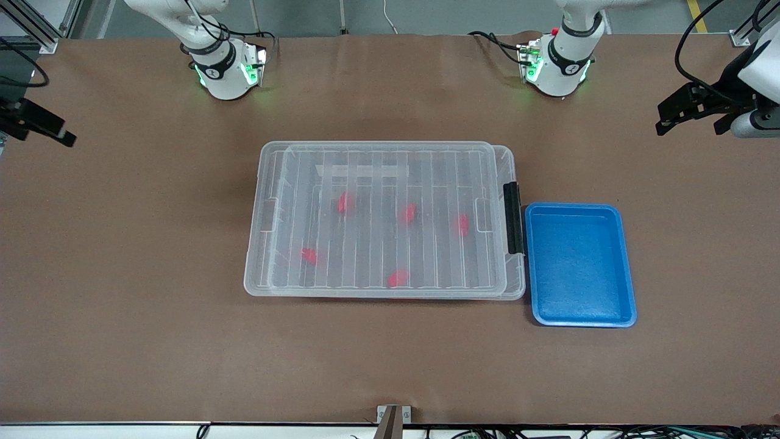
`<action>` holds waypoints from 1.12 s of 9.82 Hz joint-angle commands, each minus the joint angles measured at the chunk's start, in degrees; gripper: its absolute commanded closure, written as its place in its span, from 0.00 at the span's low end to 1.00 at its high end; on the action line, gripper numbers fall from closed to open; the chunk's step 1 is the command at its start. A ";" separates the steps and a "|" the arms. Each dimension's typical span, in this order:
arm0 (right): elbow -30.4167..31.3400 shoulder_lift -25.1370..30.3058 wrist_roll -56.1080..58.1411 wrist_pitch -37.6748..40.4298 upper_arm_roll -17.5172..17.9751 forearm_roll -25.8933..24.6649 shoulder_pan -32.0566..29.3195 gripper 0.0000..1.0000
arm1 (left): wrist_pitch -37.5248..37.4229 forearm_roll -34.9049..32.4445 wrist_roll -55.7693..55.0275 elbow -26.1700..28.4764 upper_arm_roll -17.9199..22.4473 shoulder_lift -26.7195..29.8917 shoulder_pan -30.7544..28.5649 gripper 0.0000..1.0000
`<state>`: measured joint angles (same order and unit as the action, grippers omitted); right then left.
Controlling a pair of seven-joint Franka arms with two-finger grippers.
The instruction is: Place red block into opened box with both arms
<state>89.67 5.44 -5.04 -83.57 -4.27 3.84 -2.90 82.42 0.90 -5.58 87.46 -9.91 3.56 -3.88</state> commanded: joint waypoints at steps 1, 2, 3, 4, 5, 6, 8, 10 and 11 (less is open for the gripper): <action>-4.23 -3.85 1.51 1.74 3.90 -1.03 -4.99 0.00 | 0.29 -0.54 0.21 0.69 -0.11 -0.40 -0.07 0.00; -5.55 -4.30 2.83 1.74 3.92 -1.73 -4.49 0.00 | 0.29 -0.54 0.39 0.43 -0.11 -0.40 -0.16 0.00; -5.74 -4.39 2.59 1.74 3.92 -2.78 -3.79 0.00 | 0.37 -0.54 0.30 0.60 -0.03 -0.57 -0.34 0.00; -5.74 -4.30 2.50 1.74 3.92 -2.79 -3.61 0.00 | 0.37 -0.63 0.30 0.69 -0.03 -0.57 -0.43 0.00; -5.74 -4.21 3.10 1.83 3.83 -2.87 -3.60 0.00 | 0.29 -0.98 0.22 0.69 -0.03 -0.57 -0.43 0.00; -5.74 -4.13 3.11 2.44 3.83 -2.96 -3.60 0.00 | 0.37 -1.07 0.04 0.60 -0.11 -0.57 -0.34 0.00; -5.74 -4.12 3.63 2.53 3.74 -2.96 -3.69 0.00 | 0.46 -1.16 -0.14 0.69 -0.20 -1.01 -0.25 0.00; -5.47 -4.12 8.38 2.53 3.57 -4.19 -3.52 0.00 | 0.37 -1.16 -0.14 0.87 -0.12 -1.10 -0.34 0.00; -5.39 -4.12 8.30 2.53 3.56 -4.19 -3.60 0.00 | 0.37 -1.33 -0.14 0.78 -0.20 -1.10 -0.34 0.00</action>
<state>84.68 1.32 2.01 -81.72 -0.96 0.36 -6.08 82.46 0.72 -5.57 87.11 -9.84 3.12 -4.18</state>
